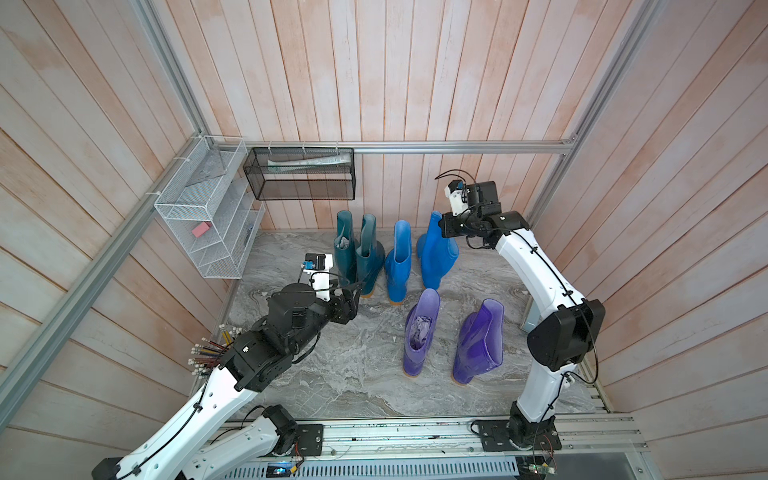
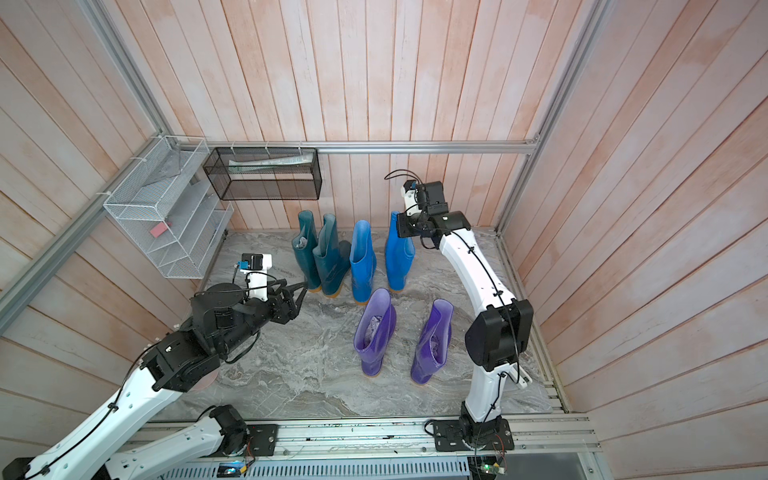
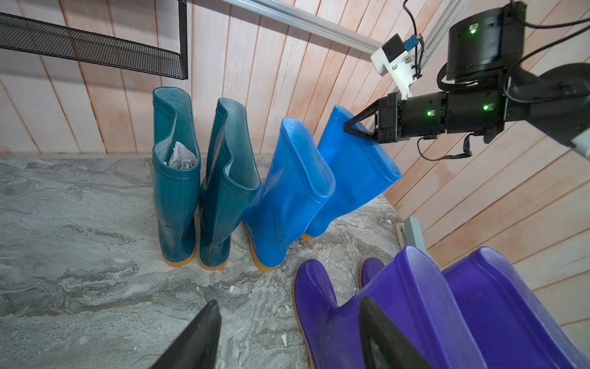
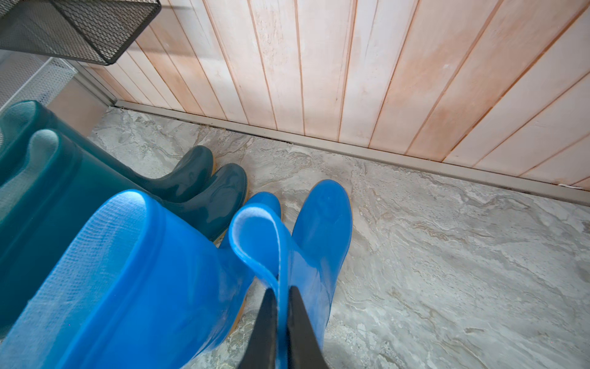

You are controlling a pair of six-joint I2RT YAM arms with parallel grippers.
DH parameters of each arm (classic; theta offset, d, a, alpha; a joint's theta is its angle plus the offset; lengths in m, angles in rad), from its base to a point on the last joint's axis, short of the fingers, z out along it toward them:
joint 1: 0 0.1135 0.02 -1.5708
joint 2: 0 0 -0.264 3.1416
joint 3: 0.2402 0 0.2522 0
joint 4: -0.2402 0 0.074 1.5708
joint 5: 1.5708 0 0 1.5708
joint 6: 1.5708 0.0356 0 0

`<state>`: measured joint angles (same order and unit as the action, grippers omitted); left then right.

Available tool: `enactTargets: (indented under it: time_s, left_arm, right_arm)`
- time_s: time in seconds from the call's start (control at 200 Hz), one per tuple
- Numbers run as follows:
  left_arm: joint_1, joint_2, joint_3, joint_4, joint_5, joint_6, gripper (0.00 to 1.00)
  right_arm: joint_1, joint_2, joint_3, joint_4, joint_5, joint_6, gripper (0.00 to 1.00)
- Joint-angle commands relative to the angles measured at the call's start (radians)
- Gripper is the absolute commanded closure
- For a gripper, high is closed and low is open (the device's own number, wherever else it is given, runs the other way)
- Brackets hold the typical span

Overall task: Match and arrange rain boots in pairs
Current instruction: Pair a pair of rain boots at the center of the board.

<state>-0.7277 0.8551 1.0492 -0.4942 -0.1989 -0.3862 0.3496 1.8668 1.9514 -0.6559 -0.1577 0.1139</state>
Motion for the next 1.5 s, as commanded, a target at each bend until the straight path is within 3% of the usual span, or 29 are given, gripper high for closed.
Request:
enactTargets:
  time_s: [0.0, 0.64, 0.97, 1.49]
  left_arm:
    - [-0.003, -0.011, 0.017, -0.017, -0.017, 0.007, 0.30]
    - [-0.003, -0.048, 0.015, -0.039, 0.002, 0.008, 0.29]
    - [-0.002, -0.015, 0.040, -0.057, 0.052, -0.005, 0.27]
    - [-0.003, 0.007, 0.058, -0.045, 0.127, 0.009, 0.25]
  right_arm:
    - [0.024, -0.011, 0.053, 0.081, -0.020, 0.031, 0.99]
    - [0.084, 0.009, 0.001, 0.045, 0.005, 0.102, 0.94]
    - [0.084, 0.021, -0.009, 0.051, 0.007, 0.101, 0.66]
    - [0.082, -0.067, 0.013, 0.005, 0.085, 0.090, 0.42]
